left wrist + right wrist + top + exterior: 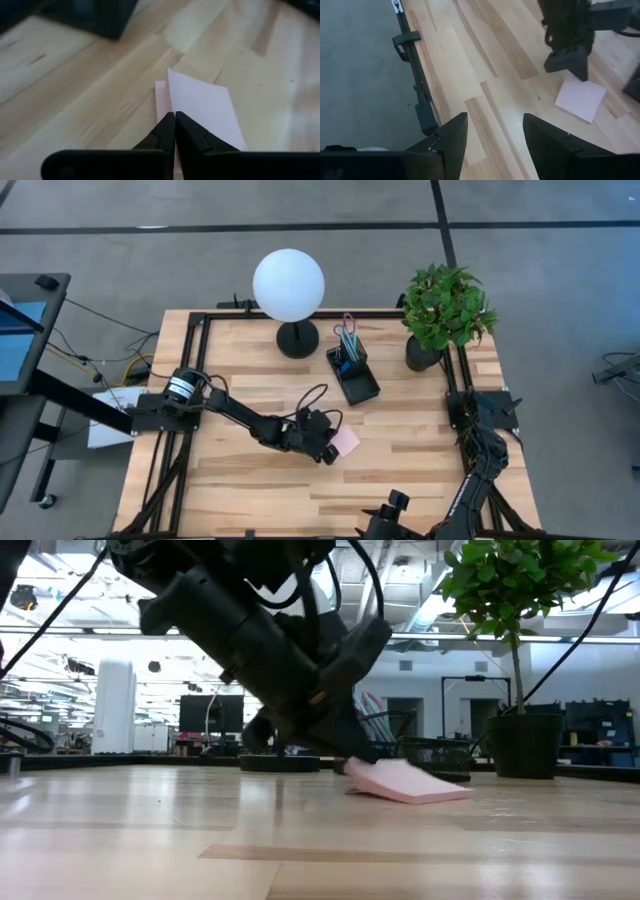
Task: Pick and place office supplies into organizer
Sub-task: Put the pink sticky note into the desk organizer
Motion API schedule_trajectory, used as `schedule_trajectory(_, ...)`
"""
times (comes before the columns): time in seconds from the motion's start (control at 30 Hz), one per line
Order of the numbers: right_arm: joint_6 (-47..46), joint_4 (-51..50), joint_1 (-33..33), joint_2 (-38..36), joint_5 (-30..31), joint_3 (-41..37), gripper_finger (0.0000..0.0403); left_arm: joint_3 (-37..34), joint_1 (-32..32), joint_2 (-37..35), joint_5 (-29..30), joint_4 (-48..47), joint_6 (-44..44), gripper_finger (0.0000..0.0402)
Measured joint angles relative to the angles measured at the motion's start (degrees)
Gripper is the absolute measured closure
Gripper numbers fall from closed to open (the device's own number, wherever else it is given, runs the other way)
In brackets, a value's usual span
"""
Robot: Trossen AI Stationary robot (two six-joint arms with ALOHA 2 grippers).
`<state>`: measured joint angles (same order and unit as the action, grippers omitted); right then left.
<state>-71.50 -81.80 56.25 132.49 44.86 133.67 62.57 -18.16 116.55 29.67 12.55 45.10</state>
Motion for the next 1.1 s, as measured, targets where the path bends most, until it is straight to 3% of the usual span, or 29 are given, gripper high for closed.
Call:
schedule_trajectory(0.2, 0.0, 0.0, 0.0, 0.0, 0.0, 0.0, 0.0214, 0.0, 1.0, 0.0, -1.6, 3.6, -2.6, 0.0401)
schedule_trajectory(0.73, -1.8, 0.0, 0.1, 0.0, 0.1, -0.5, 0.0214, 0.0, 1.2, -0.1, -2.4, 2.8, -3.8, 0.0401)
schedule_trajectory(0.9, -5.8, 0.8, 0.3, 0.0, 6.3, -4.8, 0.0214, 0.0, 1.1, -0.1, -2.4, 2.7, -4.1, 0.0401)
schedule_trajectory(1.1, 5.0, 0.7, -2.8, 0.0, 4.9, -5.9, 0.0214, 0.0, 1.1, -0.2, -2.9, 2.3, -4.4, 0.0402)
